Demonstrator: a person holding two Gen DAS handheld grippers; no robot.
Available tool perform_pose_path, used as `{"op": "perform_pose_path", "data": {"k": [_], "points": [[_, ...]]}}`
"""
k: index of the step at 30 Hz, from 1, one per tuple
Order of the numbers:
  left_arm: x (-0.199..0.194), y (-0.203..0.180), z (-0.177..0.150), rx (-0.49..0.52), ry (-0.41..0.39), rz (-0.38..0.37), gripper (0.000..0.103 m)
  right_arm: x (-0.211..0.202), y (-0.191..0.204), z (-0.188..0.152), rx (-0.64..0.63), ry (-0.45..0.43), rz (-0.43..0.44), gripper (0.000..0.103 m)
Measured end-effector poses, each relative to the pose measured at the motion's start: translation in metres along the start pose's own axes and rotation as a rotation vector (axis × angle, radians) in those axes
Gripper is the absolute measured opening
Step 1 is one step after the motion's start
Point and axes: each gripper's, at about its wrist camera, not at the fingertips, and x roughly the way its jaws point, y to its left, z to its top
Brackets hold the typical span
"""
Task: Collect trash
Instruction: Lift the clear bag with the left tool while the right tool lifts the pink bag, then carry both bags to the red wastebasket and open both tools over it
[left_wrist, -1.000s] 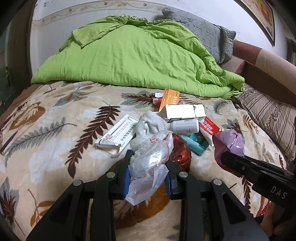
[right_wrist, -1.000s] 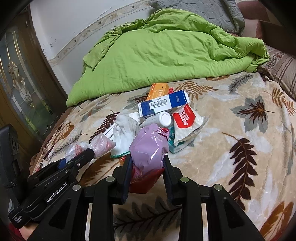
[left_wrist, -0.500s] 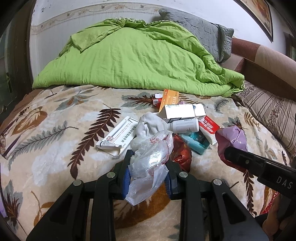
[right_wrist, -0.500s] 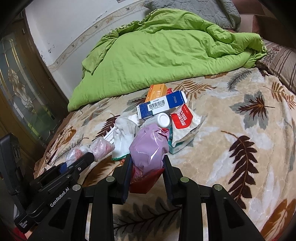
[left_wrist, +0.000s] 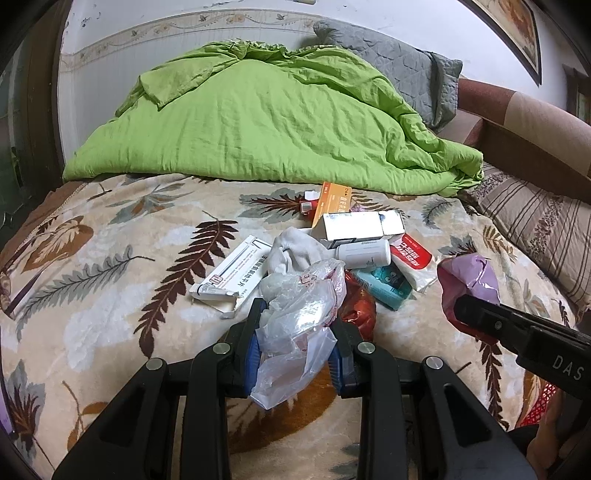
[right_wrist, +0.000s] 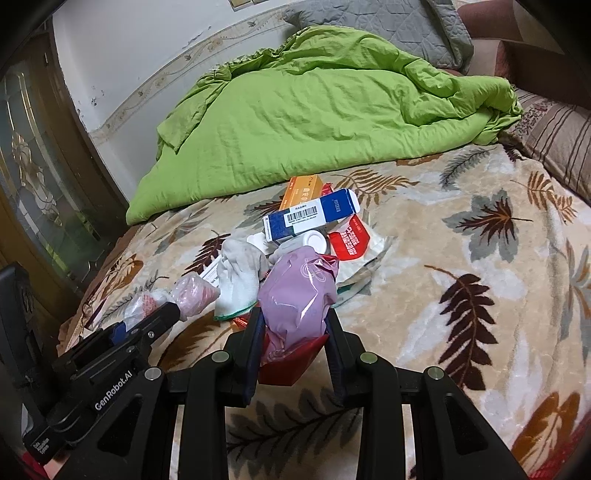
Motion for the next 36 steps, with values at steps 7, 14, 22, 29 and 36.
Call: {"op": "perform_pose_path", "data": {"k": [7,14,22,29,36], "points": [[-0.005,-0.005,0.0,0.007,-0.011,-0.027,0.029,-0.011,-0.012,-0.001,0.038,0.022,-0.022,0.034],[-0.01,-0.013,-0.002,0.007,-0.008,-0.056,0.029,-0.028,-0.017,-0.002,0.041,0.011,-0.024,0.034],[-0.021,-0.033,-0.006,0.036,0.01,-0.104,0.029,-0.063,-0.037,-0.006,0.083,-0.008,-0.011,0.034],[-0.038,-0.069,-0.008,0.092,0.02,-0.185,0.029,-0.11,-0.074,-0.017,0.145,-0.03,-0.028,0.034],[-0.063,-0.148,-0.008,0.214,0.044,-0.366,0.029,-0.192,-0.141,-0.041,0.245,-0.074,-0.138,0.034]]}}
